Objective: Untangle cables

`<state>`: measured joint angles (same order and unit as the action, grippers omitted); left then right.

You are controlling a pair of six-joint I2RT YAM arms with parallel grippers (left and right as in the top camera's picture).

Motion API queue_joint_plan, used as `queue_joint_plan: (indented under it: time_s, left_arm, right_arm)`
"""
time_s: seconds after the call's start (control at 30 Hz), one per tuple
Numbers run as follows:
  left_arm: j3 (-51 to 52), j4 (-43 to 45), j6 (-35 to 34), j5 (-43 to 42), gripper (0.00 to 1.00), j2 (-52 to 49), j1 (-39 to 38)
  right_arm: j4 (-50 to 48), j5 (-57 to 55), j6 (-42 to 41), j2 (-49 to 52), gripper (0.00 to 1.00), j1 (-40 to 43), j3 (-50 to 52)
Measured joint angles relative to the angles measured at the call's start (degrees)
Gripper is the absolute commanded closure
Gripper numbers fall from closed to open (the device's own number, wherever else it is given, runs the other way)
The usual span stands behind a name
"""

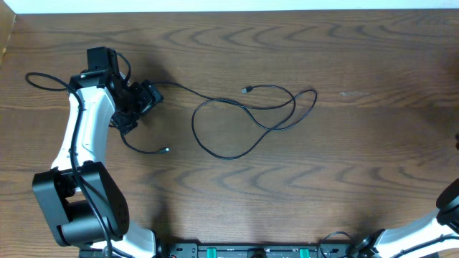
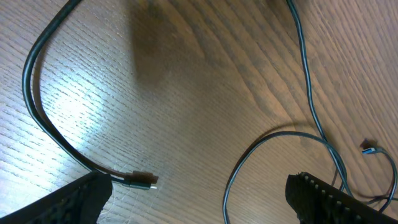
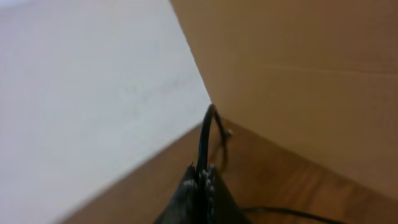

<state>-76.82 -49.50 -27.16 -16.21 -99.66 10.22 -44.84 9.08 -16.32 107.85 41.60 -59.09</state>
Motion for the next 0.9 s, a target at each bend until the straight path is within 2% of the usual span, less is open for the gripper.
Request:
queue_joint_plan:
  time_s: [0.07, 0.27, 0.3, 0.37, 0.4, 0.43, 0.73, 0.9]
  left_arm:
    - [0.00, 0.00, 0.00, 0.02, 0.06, 0.00, 0.00]
    - [0.00, 0.00, 0.00, 0.02, 0.06, 0.00, 0.00]
    - [0.00, 0.00, 0.00, 0.02, 0.06, 0.00, 0.00]
    - [0.00, 0.00, 0.00, 0.02, 0.06, 0.00, 0.00]
    - [0.00, 0.00, 0.00, 0.02, 0.06, 0.00, 0.00]
    - [0.00, 0.00, 0.00, 0.02, 0.06, 0.00, 0.00]
    - [0.00, 0.00, 0.00, 0.02, 0.06, 0.00, 0.00]
    - [0.00, 0.00, 0.00, 0.02, 0.06, 0.00, 0.00]
  right_arm:
    - [0.44, -1.05, 5.62, 0.46, 0.99, -1.16, 0.00]
    - [0.66, -2.01, 12.63, 4.22, 0.97, -2.29, 0.00]
    - [0.66, -2.19, 13.18, 5.18, 0.85, -2.29, 0.00]
    - [0.68, -2.47, 13.97, 6.67, 0.44, -2.29, 0.00]
    - [0.74, -2.56, 14.38, 7.30, 0.33, -2.29, 0.00]
    - [0.85, -2.84, 14.67, 7.93, 0.01, -2.29, 0.00]
    - [-1.88, -1.40, 15.69, 8.90, 0.01, -2.34, 0.00]
    - [6.25, 2.75, 14.75, 7.39, 0.01, -3.54, 0.02]
